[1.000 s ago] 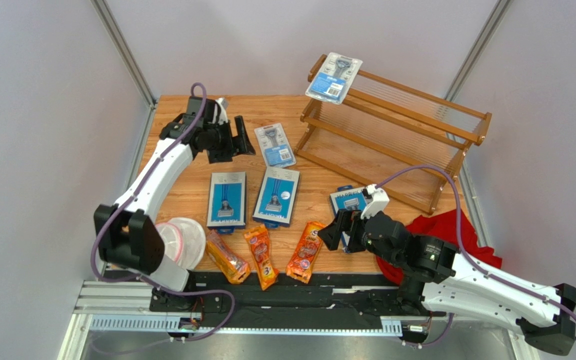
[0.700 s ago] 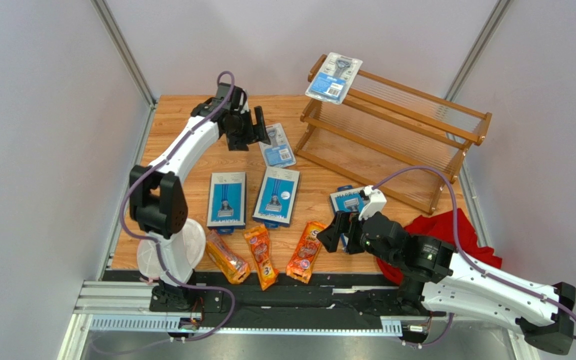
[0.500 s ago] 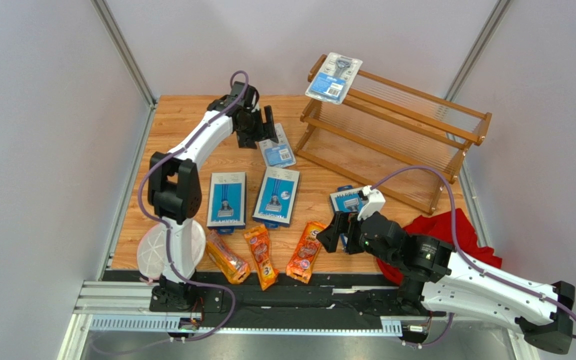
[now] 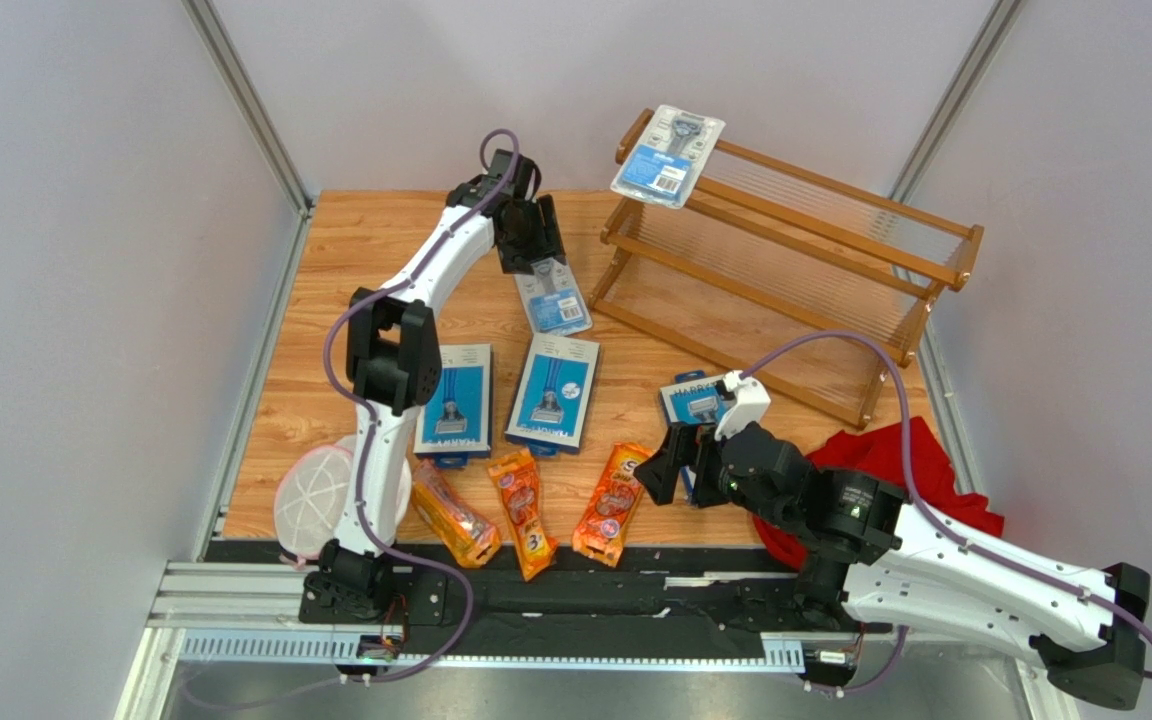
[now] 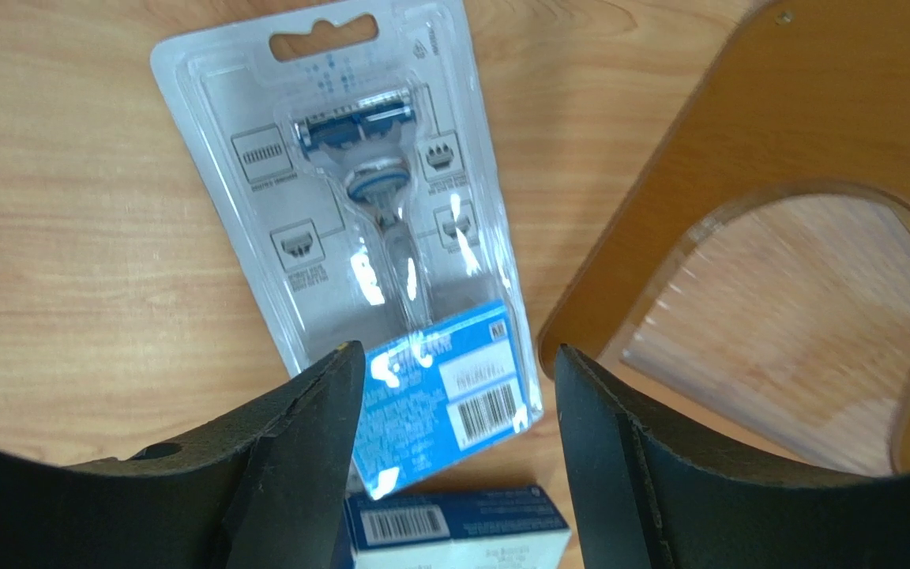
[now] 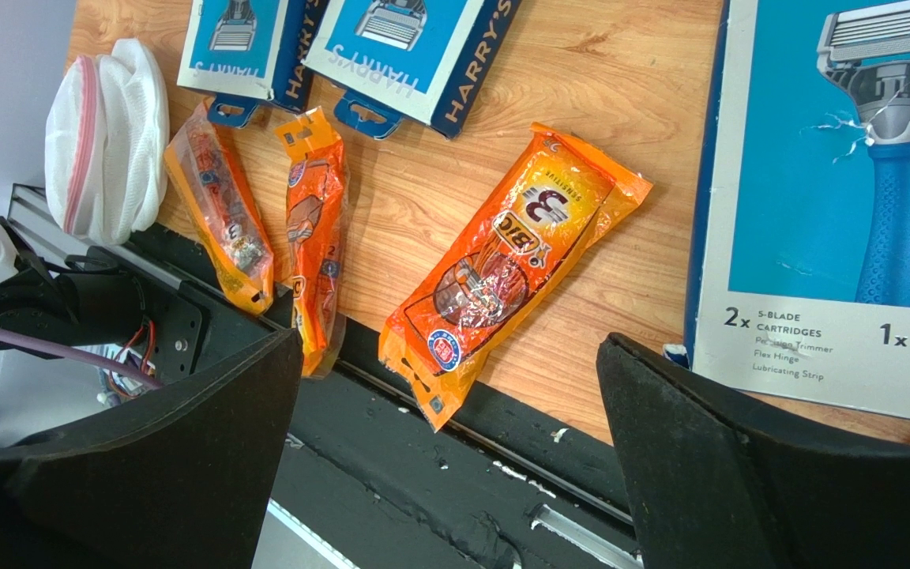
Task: Place and organize the shaving razors onto the shelf
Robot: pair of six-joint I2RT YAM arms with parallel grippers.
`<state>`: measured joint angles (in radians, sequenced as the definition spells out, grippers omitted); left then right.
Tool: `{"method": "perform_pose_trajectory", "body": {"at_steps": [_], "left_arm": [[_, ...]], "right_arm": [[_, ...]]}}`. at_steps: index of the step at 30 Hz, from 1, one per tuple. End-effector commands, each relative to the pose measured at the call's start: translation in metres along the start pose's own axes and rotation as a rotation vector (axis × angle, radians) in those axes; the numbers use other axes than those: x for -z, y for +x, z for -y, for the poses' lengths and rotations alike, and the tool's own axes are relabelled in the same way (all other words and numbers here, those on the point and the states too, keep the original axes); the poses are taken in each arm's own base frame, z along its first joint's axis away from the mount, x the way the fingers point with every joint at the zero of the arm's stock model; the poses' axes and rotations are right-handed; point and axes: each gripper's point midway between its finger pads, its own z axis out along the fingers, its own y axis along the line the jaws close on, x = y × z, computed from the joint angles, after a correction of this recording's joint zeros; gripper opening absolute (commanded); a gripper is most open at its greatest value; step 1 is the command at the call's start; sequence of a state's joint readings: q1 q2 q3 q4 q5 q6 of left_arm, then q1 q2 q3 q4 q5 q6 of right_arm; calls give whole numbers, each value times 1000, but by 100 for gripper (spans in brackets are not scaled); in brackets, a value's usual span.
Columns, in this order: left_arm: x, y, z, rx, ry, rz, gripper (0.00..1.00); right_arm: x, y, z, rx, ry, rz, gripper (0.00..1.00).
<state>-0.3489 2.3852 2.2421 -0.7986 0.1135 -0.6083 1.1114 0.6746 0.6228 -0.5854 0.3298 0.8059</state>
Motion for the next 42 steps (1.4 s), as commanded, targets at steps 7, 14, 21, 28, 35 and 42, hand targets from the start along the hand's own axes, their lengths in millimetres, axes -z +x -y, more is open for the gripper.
{"method": "perform_pose_trajectory", "body": {"at_steps": [7, 14, 21, 28, 35, 42], "left_arm": [[-23, 8, -6, 45, -75, -29, 66], [-39, 11, -9, 25, -82, -35, 52], [-49, 13, -27, -51, -190, -24, 51], [-69, 32, -44, -53, -233, -81, 40], [-68, 30, -41, -22, -191, -91, 0], [-31, -18, -32, 25, -68, 22, 0]], "right_arm": [[4, -12, -4, 14, -15, 37, 100], [6, -12, 1, 12, -6, 41, 100], [11, -15, 7, 8, 6, 60, 100], [12, -14, 11, 15, 21, 57, 100], [12, -13, 11, 10, 23, 53, 100], [15, -16, 7, 3, 9, 55, 100]]}}
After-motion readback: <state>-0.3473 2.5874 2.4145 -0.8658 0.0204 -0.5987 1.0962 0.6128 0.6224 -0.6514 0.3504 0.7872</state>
